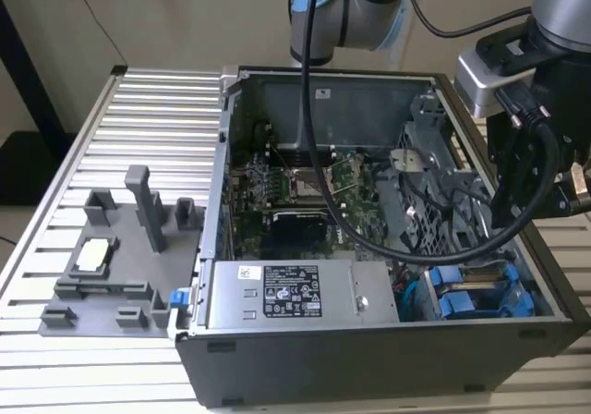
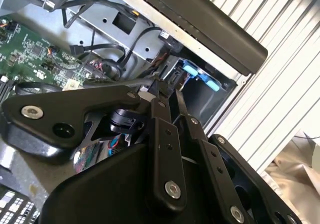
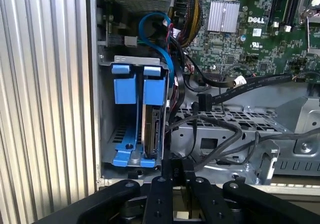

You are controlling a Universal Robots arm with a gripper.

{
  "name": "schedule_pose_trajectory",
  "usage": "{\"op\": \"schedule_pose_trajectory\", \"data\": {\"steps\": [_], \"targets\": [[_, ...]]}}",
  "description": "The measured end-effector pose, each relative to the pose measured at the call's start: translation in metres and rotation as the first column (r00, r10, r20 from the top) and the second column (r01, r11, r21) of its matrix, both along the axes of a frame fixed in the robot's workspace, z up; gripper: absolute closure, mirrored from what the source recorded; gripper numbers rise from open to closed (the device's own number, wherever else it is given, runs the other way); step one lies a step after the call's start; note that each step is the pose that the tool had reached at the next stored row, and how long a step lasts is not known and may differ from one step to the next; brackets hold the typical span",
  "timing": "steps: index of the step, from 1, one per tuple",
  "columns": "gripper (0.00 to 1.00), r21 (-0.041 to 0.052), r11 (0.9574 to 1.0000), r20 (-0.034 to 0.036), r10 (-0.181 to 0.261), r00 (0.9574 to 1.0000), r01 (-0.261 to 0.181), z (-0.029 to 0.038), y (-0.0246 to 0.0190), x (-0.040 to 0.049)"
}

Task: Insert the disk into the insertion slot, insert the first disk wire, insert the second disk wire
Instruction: 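Insert the first disk wire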

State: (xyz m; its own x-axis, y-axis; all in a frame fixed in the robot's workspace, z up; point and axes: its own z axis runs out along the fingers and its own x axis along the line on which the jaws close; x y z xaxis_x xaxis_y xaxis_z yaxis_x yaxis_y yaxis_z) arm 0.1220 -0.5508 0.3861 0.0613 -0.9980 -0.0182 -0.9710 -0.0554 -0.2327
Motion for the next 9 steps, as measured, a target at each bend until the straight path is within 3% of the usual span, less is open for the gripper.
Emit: {"op": "schedule_pose_trajectory", "data": {"steps": [5, 7, 9], "targets": [[0.81, 0.0005, 1.0000, -0.0022, 0.000, 1.0000, 0.000, -0.0001, -0.0008, 0.0009], [0.81, 0.0004, 1.0000, -0.0119, 0.000, 0.9999, 0.000, -0.0001, -0.0013, 0.0027], [0.81, 0.0003, 1.0000, -0.0300, 0.000, 0.9995, 0.000, -0.0002, -0.0025, 0.0060]]}}
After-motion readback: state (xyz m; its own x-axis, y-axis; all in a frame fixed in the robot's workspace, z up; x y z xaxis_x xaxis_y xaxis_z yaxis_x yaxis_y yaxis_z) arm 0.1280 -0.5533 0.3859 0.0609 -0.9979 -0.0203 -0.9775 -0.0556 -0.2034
